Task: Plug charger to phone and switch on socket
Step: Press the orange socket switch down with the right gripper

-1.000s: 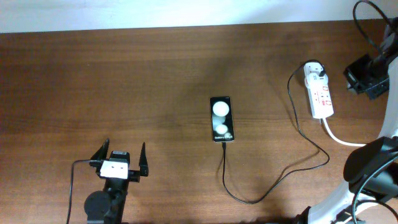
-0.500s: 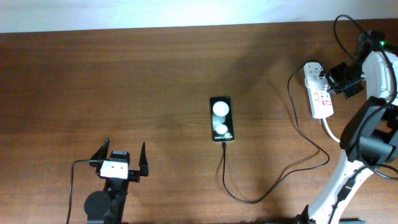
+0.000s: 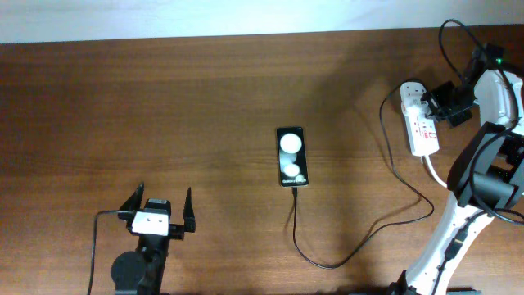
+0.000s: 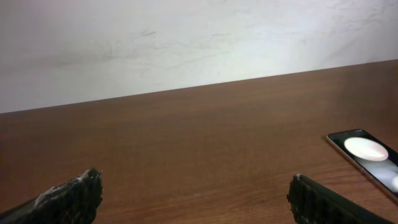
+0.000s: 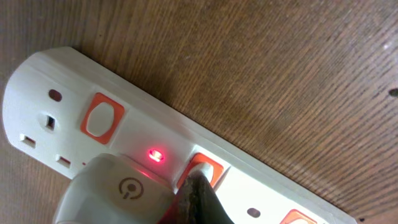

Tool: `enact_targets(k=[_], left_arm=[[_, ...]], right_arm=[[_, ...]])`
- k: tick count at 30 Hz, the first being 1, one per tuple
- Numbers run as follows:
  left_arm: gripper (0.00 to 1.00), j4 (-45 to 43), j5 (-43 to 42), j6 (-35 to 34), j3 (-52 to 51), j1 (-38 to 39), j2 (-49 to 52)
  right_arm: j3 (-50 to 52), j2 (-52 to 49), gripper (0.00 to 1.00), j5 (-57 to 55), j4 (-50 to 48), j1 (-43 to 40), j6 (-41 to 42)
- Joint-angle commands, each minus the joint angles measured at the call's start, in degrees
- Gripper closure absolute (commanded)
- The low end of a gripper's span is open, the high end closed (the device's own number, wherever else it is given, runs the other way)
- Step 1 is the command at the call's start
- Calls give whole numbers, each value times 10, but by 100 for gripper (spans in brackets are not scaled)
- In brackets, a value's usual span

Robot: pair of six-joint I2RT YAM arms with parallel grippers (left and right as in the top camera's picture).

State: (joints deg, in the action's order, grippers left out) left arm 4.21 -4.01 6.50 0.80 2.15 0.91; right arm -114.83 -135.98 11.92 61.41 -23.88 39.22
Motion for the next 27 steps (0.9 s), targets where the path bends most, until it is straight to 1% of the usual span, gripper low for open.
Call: enact_targets(k=[1,3,6,10,11,17,20,23,24,26,27], left_arm=[[1,1,4,11,-3,-2,-2],[1,1,4,11,-3,-2,-2],[1,1,4,11,-3,-2,-2],[1,1,4,11,-3,-2,-2],[1,1,4,11,-3,-2,-2],[1,1,4,11,-3,-2,-2],[1,1,4,11,-3,-2,-2],[1,1,4,11,-3,-2,-2],[1,1,4,11,-3,-2,-2],[1,1,4,11,-3,-2,-2],[1,1,4,11,-3,-2,-2]], right_arm=[[14,-59,96,26,8,30,0],[14,-59,96,15,8,40,-25],[14,-50,96,-27,31,32,-30],[13,24,96,-31,49,-2,-30],[13,54,96,-31,53,-3,-30],[13,155,96,-22,78,14,-39],[13,229,96,1,94,51,-56],[13,313,96,-3,94,126,-80],[13,349,96,-12,93,167,-105],[13,408,96,-69,98,232,-115],[13,422,96,-81,100,247,-116]])
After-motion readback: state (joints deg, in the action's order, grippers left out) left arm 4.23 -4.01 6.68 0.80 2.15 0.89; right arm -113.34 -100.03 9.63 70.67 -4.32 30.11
